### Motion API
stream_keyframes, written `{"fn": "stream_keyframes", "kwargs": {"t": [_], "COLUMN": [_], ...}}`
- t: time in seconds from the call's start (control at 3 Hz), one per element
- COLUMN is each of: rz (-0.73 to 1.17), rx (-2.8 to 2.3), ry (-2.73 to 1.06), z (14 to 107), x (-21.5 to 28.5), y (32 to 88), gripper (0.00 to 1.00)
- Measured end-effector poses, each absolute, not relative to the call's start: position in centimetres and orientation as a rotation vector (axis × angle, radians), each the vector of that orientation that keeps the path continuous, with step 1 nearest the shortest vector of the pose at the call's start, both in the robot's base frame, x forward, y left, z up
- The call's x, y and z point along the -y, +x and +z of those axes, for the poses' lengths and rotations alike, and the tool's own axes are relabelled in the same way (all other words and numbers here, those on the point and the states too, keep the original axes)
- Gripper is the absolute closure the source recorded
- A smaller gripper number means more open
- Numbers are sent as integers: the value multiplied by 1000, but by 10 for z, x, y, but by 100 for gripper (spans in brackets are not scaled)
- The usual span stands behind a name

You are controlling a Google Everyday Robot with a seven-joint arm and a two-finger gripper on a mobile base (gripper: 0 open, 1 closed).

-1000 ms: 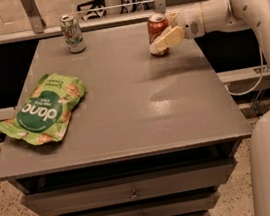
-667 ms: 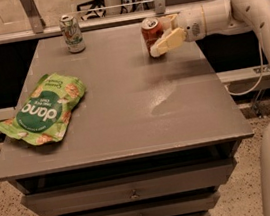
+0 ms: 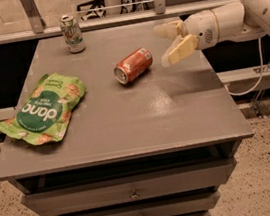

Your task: Knock coke can over

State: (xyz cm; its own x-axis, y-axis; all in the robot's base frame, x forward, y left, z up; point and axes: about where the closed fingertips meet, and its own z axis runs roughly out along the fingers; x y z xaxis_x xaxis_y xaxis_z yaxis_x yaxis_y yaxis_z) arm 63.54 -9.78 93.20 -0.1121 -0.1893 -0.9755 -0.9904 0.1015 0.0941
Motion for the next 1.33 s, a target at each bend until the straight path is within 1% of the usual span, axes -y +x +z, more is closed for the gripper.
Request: {"fn": "stream_keyframes", "kwargs": {"t": [0.33, 0.67, 1.0, 1.33], "rz": [1105, 1042, 935, 935], "rx": [-1471, -1465, -1449, -1449], "ry": [-1243, -1246, -1239, -1239], "z": [931, 931, 944, 944], "x": [105, 121, 147, 147], "y": [625, 627, 637, 637], "gripper": [0, 0, 0, 0]}}
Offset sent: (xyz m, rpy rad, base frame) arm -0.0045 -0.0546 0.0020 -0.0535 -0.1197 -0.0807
